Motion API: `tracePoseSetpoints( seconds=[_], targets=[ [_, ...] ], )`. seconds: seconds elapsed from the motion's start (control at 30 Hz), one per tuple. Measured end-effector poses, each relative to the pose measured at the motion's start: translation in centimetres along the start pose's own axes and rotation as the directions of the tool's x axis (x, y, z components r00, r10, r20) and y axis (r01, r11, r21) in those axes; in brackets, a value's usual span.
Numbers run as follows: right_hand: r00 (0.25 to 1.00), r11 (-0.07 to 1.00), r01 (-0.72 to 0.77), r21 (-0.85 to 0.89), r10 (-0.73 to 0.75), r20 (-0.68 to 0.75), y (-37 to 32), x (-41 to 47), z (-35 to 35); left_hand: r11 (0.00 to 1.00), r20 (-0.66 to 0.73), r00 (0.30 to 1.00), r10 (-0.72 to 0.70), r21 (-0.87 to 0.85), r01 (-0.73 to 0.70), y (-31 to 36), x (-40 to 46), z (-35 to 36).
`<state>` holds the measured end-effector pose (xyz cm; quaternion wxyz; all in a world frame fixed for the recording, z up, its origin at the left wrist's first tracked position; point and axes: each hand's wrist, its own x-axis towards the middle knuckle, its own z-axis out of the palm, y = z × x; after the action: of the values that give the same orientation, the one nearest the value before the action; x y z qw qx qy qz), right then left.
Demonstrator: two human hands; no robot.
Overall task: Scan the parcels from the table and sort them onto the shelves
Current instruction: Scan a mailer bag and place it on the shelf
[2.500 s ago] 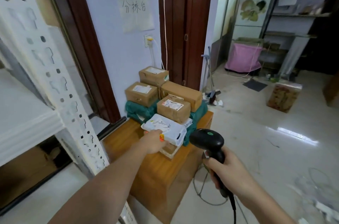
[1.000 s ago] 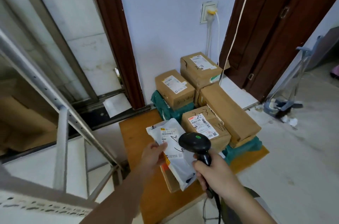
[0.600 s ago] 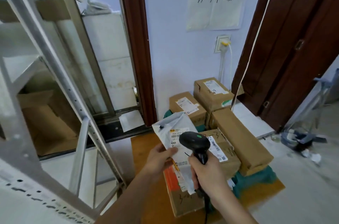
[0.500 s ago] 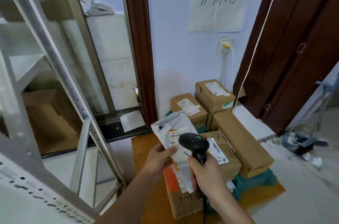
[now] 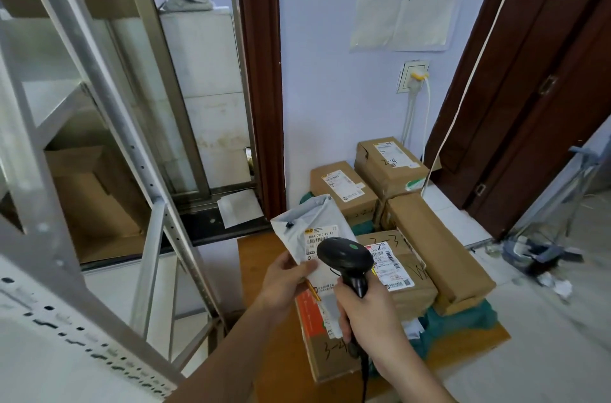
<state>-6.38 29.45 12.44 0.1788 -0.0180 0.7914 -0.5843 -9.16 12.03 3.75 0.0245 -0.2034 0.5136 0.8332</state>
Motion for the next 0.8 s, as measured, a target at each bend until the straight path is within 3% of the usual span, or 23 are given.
tracePoseSetpoints(
  seconds=[0.43, 0.6, 0.8],
  targets=[
    [0.998, 0.995, -0.001, -0.103, 0.007, 0.057, -0.6, -2.0, -0.1, 0.997, -0.049, 0.997, -0.058, -0.044, 0.056, -1.3, -1.5, -2.0],
    [0.982, 0.981, 0.079, -0.180, -0.046, 0.181, 0.2, -4.2, -2.2, 0.998, -0.130, 0.991, -0.008, -0.061, 0.000, -2.6, -5.5, -1.8],
    [0.903, 0.962, 0.219, -0.163, -0.136, 0.408, 1.5, -8.7, -4.9, 0.969, -0.291, 0.953, 0.089, -0.197, -0.151, -6.1, -14.6, -1.2]
  ],
)
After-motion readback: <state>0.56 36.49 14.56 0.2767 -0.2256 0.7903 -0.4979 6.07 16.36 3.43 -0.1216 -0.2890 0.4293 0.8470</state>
